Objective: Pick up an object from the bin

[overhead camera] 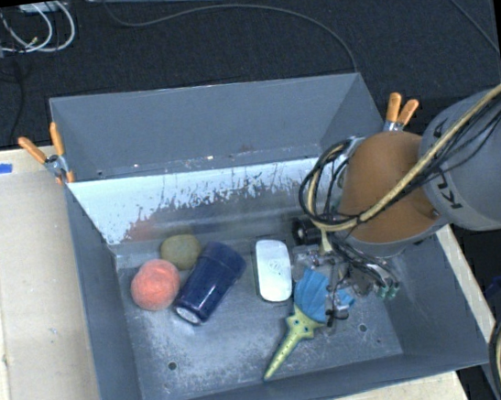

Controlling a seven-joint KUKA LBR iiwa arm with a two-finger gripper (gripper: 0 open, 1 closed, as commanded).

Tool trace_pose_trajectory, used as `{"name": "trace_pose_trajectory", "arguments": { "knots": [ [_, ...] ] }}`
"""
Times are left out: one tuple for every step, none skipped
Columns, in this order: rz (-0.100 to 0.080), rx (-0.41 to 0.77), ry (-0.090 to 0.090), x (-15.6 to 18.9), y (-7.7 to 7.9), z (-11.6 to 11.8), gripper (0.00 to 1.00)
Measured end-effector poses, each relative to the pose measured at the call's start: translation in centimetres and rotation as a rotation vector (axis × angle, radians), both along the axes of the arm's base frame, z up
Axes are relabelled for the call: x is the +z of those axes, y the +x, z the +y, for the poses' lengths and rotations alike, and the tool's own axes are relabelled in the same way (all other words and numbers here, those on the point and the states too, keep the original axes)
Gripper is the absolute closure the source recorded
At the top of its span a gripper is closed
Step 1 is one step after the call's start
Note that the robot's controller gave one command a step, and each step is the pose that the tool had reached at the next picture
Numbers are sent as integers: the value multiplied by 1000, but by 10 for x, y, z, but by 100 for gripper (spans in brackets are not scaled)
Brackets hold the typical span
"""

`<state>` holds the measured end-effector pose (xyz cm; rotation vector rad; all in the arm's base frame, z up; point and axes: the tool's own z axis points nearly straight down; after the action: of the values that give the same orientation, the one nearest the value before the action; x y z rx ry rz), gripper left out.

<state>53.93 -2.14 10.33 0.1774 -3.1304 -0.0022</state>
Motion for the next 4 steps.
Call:
{"name": "trace_pose_trajectory", "arguments": {
  "knots": [
    [-23, 28, -1, -51, -47, -1, 0],
    [-8, 328, 2, -12, -58, 37, 0],
    [-11, 372, 1, -13, -58, 35, 0],
    [-16, 926, 1, -31, -42, 72, 100]
  ]
}}
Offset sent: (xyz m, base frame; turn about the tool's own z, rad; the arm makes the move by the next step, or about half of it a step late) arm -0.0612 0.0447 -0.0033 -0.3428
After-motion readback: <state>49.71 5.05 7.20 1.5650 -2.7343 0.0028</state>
